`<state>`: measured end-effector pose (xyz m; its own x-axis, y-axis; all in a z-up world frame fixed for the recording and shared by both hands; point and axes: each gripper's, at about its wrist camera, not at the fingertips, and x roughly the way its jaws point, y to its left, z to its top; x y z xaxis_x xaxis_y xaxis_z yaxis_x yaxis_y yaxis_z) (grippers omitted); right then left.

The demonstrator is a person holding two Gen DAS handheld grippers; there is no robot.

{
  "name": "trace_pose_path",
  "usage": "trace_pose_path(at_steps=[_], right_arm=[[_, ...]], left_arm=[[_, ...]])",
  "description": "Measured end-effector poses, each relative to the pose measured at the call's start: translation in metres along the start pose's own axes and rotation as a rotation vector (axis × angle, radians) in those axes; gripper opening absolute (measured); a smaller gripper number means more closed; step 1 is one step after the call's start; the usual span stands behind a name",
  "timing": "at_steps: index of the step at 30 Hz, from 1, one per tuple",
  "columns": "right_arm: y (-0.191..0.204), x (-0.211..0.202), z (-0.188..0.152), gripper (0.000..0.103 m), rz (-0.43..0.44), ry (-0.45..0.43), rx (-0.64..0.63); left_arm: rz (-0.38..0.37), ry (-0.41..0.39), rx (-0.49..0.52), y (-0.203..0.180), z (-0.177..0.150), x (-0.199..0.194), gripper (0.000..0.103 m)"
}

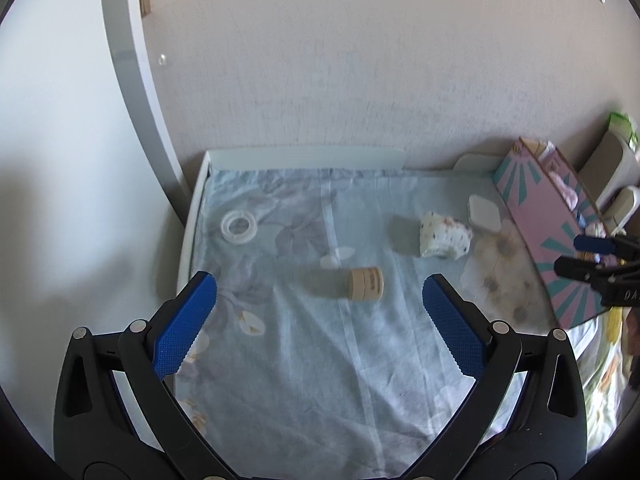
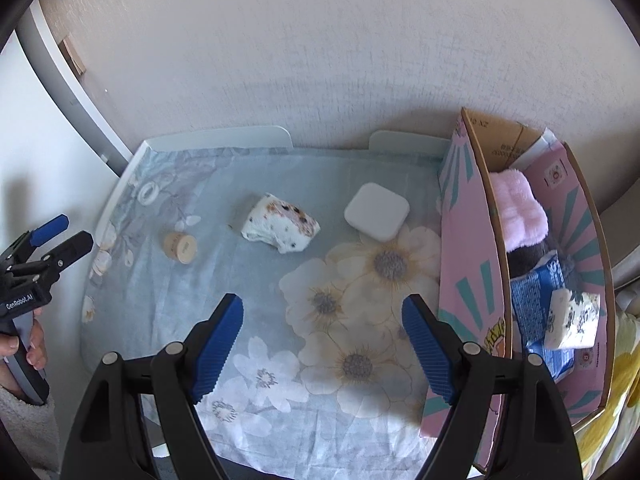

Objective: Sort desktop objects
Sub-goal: 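Move both open tools back over the tray toward the tape roll and plush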

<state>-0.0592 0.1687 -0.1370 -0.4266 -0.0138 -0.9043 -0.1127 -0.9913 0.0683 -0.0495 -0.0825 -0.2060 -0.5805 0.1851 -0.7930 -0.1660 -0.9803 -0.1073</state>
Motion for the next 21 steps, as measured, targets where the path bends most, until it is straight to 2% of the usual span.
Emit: trace_pose_path(at_steps=[7,13,15,17,21], right_arm=[[0.002,0.032,-0.019,0.079,0.033,0.032,0.014],[0.014,0.06,-0.003,0.079,0.064,-0.032,0.02],[0.018,0.072,0.009,0.079,0.072,-0.066,0.02],[0.023,0.082,0.018,0.079,0.078,-0.086,0.014],[0.032,0.104,0.034,0.079,0.054,-0.085,-0.011]], left_arm=[[-0.005,0.003,0.049,-0.011,-0.024,0.023,0.102],[-0.019,-0.011,0.027,-0.019,-0.023,0.051,0.101],[-0.021,-0.001,0.033,-0.024,-0.022,0.067,0.095],[-0.032,0.02,0.044,-0.029,-0.022,0.079,0.083],[-0.033,0.048,0.048,-0.035,-0.026,0.098,0.082]])
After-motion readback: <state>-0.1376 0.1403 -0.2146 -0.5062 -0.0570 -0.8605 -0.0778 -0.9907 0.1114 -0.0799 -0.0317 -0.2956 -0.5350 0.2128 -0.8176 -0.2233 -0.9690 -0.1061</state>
